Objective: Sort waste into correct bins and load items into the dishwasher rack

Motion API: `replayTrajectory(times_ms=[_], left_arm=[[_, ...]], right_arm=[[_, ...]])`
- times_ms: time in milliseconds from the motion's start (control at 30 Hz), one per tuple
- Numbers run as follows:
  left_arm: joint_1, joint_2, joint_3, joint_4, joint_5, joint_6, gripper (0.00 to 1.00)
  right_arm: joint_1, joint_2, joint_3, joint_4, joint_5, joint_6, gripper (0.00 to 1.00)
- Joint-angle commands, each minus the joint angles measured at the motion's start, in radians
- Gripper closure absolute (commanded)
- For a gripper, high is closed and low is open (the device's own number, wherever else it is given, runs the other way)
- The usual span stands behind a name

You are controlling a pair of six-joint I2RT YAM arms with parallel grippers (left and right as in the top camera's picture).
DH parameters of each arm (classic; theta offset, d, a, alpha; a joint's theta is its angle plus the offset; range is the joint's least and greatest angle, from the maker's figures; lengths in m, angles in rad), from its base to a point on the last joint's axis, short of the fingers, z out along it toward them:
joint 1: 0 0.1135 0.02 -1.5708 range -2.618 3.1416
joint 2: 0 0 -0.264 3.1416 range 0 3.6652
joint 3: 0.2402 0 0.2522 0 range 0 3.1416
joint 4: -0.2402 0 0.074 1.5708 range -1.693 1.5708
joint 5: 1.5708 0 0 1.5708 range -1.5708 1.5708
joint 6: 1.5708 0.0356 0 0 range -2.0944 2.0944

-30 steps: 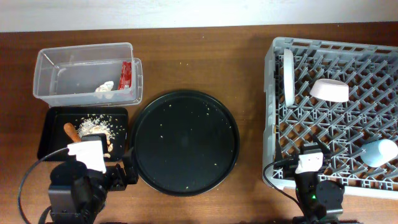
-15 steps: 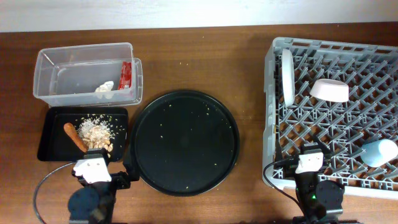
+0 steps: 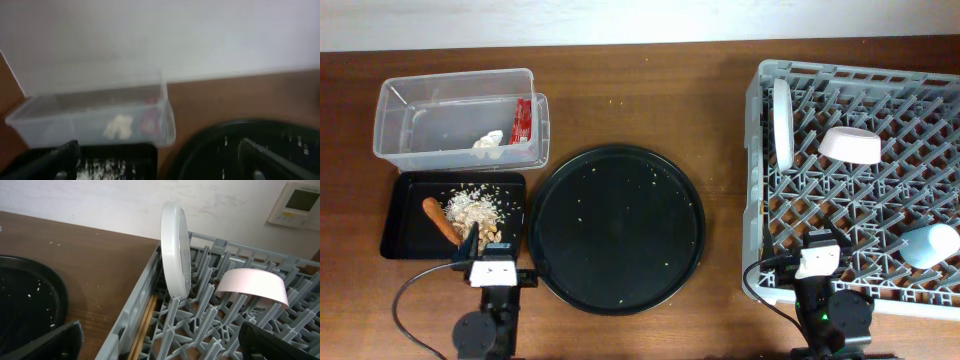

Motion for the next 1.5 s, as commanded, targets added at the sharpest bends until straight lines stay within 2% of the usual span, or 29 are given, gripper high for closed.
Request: replayTrajectory(times_ms=[0, 1467], left_arm=[[-0.005, -0.007, -0.01, -0.038, 0.029, 0.058, 0.01], [-0.005, -0.007, -0.009, -0.038, 0.045, 0.057, 0.01]], right_arm=[[-0.005, -0.009, -0.008, 0.0, 0.009, 0.008, 0.02], [-0.005, -0.009, -0.008, 0.0, 0.009, 0.008, 0.02]])
